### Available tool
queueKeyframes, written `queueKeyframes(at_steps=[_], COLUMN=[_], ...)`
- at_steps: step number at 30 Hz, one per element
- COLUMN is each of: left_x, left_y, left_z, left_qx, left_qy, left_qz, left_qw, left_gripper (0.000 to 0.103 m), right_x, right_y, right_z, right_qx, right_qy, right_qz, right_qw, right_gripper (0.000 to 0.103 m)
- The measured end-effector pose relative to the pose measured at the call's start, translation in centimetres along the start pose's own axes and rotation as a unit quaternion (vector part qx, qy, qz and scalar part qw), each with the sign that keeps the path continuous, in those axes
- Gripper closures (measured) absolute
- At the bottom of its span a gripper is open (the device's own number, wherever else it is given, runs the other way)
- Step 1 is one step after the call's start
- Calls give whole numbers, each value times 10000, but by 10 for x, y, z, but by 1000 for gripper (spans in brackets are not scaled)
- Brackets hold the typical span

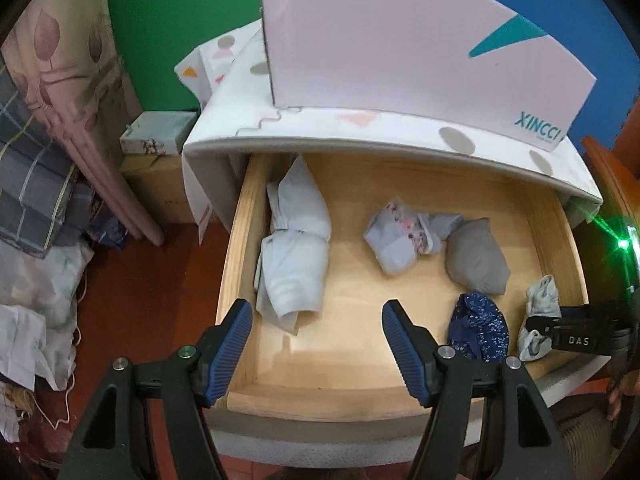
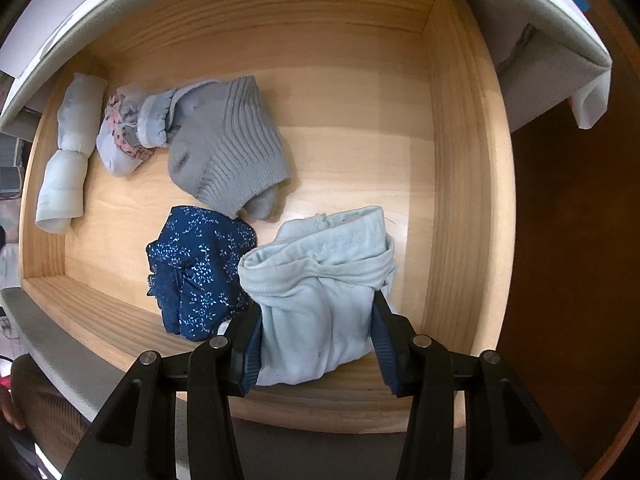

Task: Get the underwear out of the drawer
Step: 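Move the left tool back above the open drawer, then lift the pale mint underwear with the right tool and release it into the white box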

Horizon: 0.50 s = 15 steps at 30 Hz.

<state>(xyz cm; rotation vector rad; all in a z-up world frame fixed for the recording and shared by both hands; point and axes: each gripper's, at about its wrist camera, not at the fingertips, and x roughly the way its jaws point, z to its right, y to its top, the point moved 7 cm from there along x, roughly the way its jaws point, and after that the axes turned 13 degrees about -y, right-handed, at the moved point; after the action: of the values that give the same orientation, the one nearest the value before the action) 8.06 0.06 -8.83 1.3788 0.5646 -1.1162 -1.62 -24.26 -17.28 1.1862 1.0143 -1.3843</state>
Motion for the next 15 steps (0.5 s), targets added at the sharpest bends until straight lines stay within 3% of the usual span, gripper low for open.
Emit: queueKeyframes(at_steps=[6,15], left_x=[-6,-8], left_y=[-1,-2], left_z=[-5,-16], left_qx=[-23,-268], left_qy=[227,216], left_qz=[214,263], left_qw=[9995,9991], left_gripper=[34,34], right_x=[-9,-22], right_y=[-3,-4], right_z=[3,3], right_qx=[91,92], right_qy=[2,5], right_qz=[200,356], right_qw=[9998,9993], right_gripper=[59,59])
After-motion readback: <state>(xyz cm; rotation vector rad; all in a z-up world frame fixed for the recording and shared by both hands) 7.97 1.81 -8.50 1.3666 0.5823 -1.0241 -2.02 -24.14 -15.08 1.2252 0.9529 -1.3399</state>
